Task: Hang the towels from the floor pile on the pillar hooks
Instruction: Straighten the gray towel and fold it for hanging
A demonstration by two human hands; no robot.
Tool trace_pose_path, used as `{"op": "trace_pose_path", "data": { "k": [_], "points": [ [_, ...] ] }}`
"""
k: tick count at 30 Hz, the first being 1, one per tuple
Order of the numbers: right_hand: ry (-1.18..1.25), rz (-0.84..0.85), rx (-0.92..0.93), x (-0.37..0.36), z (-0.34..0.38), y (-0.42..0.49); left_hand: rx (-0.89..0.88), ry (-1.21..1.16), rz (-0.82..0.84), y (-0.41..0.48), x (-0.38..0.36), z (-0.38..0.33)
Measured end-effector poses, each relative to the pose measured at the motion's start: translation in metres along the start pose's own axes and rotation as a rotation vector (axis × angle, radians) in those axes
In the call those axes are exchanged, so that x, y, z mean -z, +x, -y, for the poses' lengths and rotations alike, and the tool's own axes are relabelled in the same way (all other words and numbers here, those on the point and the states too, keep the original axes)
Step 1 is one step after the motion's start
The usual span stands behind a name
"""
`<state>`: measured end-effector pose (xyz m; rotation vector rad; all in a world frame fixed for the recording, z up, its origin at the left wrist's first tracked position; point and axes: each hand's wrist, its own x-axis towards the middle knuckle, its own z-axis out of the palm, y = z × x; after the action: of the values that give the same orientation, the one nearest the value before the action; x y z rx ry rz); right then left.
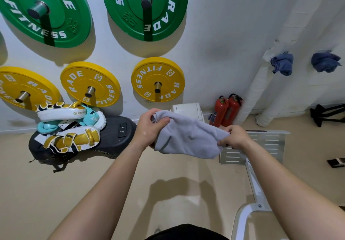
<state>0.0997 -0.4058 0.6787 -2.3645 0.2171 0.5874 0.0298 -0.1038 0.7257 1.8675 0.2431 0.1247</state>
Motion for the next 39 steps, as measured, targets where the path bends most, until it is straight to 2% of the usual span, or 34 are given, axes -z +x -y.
{"op": "trace_pose_path", "data": {
  "k": [3,6,8,9,11,13,16,18,21,26,30,33,36,39],
  "points": [
    [-0.081,0.024,0.045,-0.008,0.011,-0.003,-0.075,0.114,0.141,0.0,-0.01,-0.016],
    [-0.207,0.124,0.349,-0.022,0.049,-0.016,-0.128,0.15,0.285,0.0,-0.025,-0.026],
    [-0.127,0.26,0.534,-0.029,0.073,-0.028,-0.148,0.157,0.36,0.0,-0.029,-0.028],
    [-0.081,0.322,0.56,-0.031,0.08,-0.032,-0.151,0.158,0.373,0.0,-0.028,-0.028],
    [-0.037,0.374,0.578,-0.033,0.087,-0.038,-0.133,0.154,0.34,0.001,-0.025,-0.026],
    [0.007,0.388,0.58,-0.031,0.089,-0.041,-0.063,0.124,0.231,0.001,-0.021,-0.02],
    [0.078,0.373,0.584,-0.03,0.09,-0.04,0.101,-0.066,0.055,-0.007,-0.018,-0.009],
    [0.097,0.355,0.592,-0.028,0.091,-0.039,0.171,-0.138,0.017,-0.015,-0.016,0.001],
    [0.119,0.346,0.605,-0.027,0.093,-0.036,0.159,-0.173,0.052,-0.03,-0.012,0.021],
    [0.158,0.393,0.575,-0.025,0.092,-0.028,0.112,-0.071,0.184,-0.044,-0.01,0.046],
    [0.141,0.407,0.575,-0.022,0.094,-0.025,0.084,-0.01,0.078,-0.039,-0.007,0.049],
    [0.046,0.318,0.563,-0.022,0.092,-0.019,0.044,-0.076,0.014,-0.033,0.005,0.043],
    [0.053,0.274,0.557,-0.021,0.09,-0.017,0.028,-0.059,0.078,-0.027,0.011,0.038],
    [0.109,0.3,0.572,-0.02,0.091,-0.02,0.092,-0.055,0.163,-0.022,0.012,0.037]
  ]
}}
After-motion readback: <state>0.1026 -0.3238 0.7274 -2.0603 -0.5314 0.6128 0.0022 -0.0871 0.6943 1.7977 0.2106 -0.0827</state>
